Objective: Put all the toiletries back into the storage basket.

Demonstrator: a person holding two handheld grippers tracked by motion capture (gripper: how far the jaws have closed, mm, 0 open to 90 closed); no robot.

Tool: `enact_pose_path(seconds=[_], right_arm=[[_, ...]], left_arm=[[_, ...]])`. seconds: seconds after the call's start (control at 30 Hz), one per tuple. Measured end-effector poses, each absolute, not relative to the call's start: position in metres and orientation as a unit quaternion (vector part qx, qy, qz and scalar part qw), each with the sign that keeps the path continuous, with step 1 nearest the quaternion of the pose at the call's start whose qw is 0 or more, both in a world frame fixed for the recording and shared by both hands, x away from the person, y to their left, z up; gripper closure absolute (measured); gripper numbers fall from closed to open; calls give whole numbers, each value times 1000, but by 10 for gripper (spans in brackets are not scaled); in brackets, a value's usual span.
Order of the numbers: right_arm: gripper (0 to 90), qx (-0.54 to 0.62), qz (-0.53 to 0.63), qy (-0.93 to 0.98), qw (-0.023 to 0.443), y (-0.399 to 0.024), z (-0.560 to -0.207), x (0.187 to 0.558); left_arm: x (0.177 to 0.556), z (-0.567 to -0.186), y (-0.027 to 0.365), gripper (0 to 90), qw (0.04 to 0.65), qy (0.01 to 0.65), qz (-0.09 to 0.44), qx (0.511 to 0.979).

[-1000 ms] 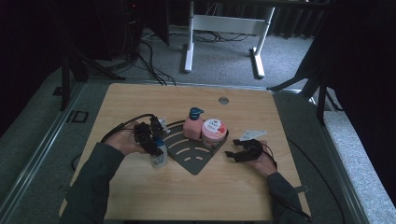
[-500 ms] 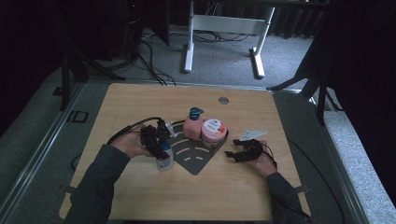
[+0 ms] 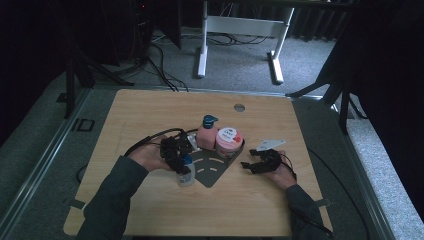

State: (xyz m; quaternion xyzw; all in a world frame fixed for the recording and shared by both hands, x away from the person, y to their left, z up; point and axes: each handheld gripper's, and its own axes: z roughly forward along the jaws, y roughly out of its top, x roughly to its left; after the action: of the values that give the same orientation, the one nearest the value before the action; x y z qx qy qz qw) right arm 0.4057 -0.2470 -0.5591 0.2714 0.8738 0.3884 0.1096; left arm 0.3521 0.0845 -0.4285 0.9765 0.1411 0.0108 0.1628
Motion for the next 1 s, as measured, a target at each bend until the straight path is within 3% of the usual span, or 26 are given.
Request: enact_pose_path(seconds=[1.0], right_arm=[[303, 272, 389, 874, 110, -247, -559, 406]], left_arm=[[365, -420, 54, 549, 191, 140, 20, 971]])
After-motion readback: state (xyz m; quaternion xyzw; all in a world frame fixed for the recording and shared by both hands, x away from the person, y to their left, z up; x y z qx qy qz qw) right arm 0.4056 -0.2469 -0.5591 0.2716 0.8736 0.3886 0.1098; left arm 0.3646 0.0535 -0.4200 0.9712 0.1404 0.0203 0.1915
